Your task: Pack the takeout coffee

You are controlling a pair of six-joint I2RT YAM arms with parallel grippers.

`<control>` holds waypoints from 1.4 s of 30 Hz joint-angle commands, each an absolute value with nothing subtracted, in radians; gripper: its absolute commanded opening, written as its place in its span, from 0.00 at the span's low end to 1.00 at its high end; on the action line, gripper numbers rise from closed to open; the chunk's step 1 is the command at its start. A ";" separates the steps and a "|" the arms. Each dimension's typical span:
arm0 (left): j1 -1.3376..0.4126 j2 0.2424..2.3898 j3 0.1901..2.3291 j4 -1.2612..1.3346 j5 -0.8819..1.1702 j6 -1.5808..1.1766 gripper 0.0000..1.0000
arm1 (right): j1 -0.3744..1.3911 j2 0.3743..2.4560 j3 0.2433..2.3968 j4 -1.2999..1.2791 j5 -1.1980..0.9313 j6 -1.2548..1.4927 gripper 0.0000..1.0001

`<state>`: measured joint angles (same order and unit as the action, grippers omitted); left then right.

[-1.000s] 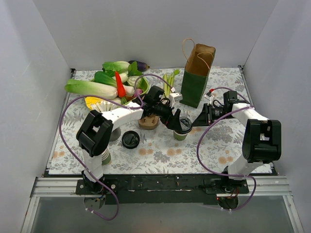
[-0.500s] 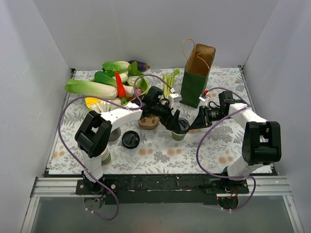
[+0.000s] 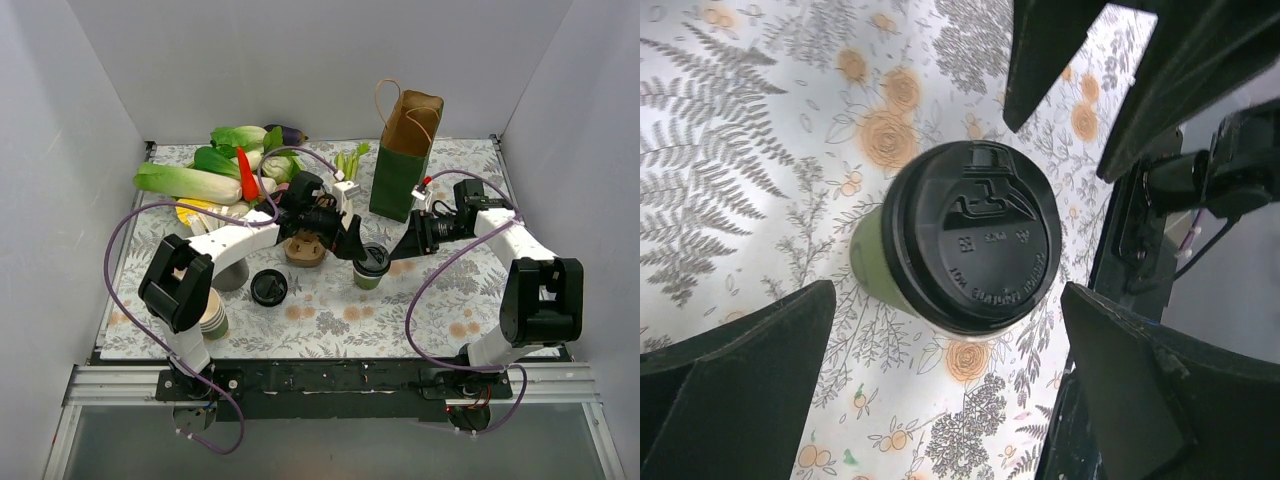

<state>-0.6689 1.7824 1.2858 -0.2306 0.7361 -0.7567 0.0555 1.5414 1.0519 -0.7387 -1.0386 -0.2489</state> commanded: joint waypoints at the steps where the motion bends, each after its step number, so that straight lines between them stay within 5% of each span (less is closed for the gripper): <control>1: -0.632 1.712 1.269 -0.204 0.690 -0.876 0.98 | 0.058 1.554 1.074 -0.684 -1.088 -0.175 0.67; 16: -0.583 1.701 1.161 -0.176 0.787 -1.086 0.84 | 0.075 1.698 1.092 -0.583 -1.174 -0.098 0.57; 42: -0.578 1.680 1.083 -0.058 0.847 -1.177 0.90 | 0.212 1.612 1.157 -0.673 -0.865 -0.187 0.56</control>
